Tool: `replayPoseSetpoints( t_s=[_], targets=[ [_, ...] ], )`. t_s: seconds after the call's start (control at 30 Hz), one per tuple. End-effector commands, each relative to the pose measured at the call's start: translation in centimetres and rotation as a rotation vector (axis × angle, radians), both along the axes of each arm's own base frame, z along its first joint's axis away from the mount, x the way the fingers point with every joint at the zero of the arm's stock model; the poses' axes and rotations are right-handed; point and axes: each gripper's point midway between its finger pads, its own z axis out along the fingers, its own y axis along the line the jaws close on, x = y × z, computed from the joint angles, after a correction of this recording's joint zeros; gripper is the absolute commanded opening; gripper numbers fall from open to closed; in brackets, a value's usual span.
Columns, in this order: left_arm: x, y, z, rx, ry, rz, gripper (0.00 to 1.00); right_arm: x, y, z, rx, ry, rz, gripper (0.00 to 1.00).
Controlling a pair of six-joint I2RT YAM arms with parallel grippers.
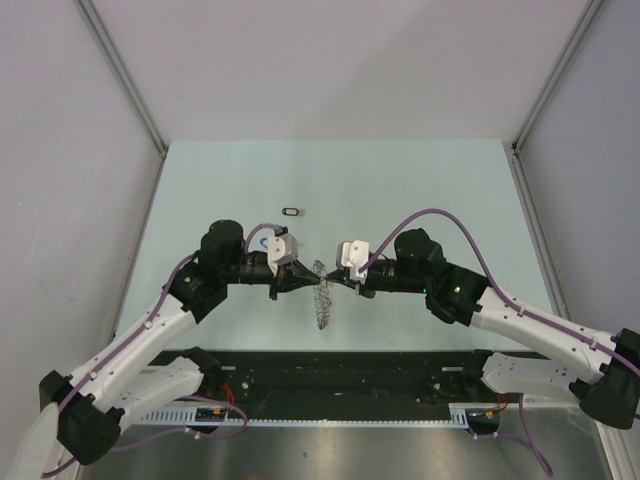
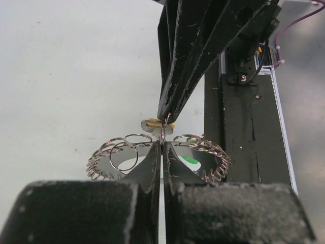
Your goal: Put the keys on the keyring
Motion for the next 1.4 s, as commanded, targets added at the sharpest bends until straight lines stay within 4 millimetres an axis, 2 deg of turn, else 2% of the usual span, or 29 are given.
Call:
replayPoseSetpoints(
  t_s=[0.0, 0.27, 0.63, 1.03, 1.37],
  targets=[
    [-0.5, -0.3, 0.9, 0.009, -0.044, -0.029, 0.01, -0.5, 0.7, 4.6, 0.109, -0.074, 0.032, 0.0],
    [0.0, -0.5, 2.1, -0.021, -0.029, 0.01, 0.01, -0.8, 1.0, 4.2, 0.088, -0.065, 0.05, 0.0],
    [0.2, -0.6, 3.6, -0.09, -0.008, 0.06, 0.0, 0.1, 0.7, 2.6, 0.028, -0.063, 0.006, 0.0],
    [0.6, 0.5, 2.1, -0.06, -0.1, 0.099, 0.0, -0.1, -0.5, 4.1, 0.061, -0.079, -0.029, 0.0],
    [-0.1, 0.6, 2.6, -0.098, -0.168, 0.067, 0.0, -0.1, -0.1, 3.3, 0.047, -0.061, -0.018, 0.0]
  ],
)
